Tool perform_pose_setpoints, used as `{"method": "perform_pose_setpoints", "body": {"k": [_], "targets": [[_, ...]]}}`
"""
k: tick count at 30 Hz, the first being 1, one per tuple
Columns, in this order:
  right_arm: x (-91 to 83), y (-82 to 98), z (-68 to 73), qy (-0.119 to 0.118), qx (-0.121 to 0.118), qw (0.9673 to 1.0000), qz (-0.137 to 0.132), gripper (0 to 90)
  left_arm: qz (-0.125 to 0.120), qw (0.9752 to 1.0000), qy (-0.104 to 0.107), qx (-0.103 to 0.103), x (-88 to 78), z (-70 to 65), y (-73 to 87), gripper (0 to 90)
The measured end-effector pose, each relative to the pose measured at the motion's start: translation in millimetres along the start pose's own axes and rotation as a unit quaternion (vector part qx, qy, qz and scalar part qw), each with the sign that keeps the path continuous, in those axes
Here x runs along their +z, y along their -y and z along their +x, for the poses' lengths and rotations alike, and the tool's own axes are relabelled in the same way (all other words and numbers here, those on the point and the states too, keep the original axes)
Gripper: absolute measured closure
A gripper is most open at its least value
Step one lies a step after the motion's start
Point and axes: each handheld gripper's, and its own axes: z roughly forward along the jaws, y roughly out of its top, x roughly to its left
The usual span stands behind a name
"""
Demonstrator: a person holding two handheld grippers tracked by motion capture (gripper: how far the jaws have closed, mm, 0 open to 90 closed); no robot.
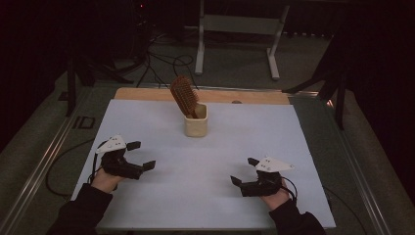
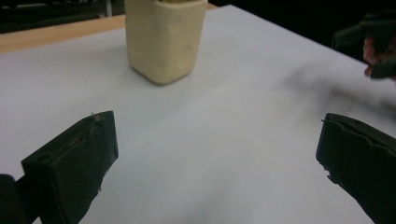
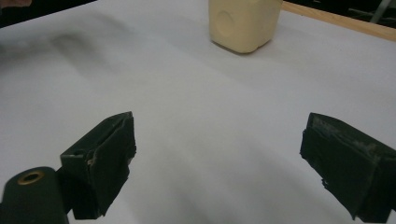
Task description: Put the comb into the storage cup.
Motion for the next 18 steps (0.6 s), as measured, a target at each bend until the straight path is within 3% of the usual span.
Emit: {"method": "perform_pose_setpoints", "body": {"k": [10, 18], "targets": [[0.2, 0.5, 0.0, -0.001, -0.002, 1.0, 0.001, 9.6, 0.004, 1.0, 0.005, -0.004, -5.7, -4.9, 27.6, 0.0], [0.0, 0.8, -0.1, -0.002, -0.003, 1.0, 0.0, 9.6, 0.002, 0.9999, -0.008, -0.009, -17.0, -4.7, 42.8, 0.0]]}}
